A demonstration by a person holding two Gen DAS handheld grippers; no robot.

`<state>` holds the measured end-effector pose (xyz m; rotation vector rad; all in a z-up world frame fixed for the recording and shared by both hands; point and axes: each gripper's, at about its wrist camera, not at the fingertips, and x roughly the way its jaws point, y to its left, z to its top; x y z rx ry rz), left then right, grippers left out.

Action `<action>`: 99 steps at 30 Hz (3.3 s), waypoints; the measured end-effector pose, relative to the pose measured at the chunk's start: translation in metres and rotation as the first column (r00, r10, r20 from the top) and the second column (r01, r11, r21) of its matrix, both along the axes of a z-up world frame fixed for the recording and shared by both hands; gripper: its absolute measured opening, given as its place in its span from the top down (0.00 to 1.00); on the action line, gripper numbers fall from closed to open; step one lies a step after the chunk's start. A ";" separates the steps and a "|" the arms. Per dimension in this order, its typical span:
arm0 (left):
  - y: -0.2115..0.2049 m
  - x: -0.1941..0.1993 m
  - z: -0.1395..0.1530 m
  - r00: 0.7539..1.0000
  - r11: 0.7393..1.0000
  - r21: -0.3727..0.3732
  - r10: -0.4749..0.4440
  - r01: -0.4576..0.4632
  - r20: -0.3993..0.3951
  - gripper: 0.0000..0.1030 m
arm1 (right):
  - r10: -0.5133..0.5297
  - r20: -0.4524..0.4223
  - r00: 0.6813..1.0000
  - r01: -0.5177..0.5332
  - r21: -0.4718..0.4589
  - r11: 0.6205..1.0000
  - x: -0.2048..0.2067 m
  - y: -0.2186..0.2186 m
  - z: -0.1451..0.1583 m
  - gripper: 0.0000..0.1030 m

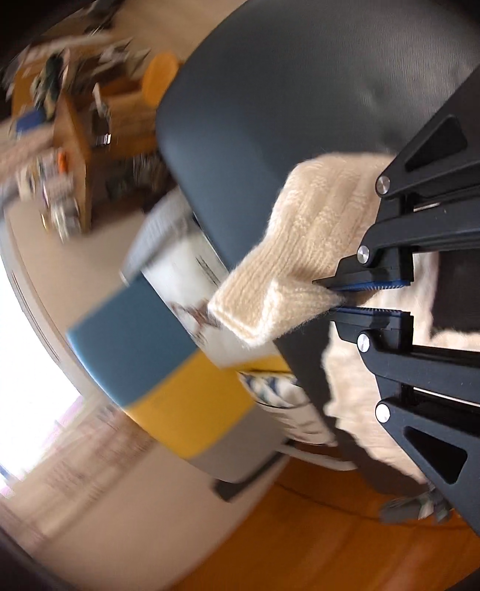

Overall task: Fold clothes
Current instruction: 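Grasp the cuff with the left tool while the right tool releases it, then lift the held cuff up with the left tool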

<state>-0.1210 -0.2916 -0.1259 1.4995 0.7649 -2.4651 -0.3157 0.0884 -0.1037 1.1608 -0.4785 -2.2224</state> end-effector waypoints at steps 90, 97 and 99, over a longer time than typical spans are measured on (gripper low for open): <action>-0.003 -0.072 0.226 0.912 0.988 0.120 -0.041 0.098 -0.407 0.94 | -0.072 0.384 0.920 0.165 -0.215 0.963 0.071 -0.055 -0.126 0.72; -0.037 -0.050 0.214 0.914 0.989 0.135 -0.004 0.065 -0.406 0.94 | -0.114 0.314 0.943 0.148 -0.087 0.985 0.064 -0.079 -0.119 0.72; -0.048 -0.039 0.209 0.913 0.989 0.138 0.006 0.055 -0.409 0.94 | -0.127 0.297 0.947 0.147 -0.047 0.988 0.063 -0.082 -0.119 0.72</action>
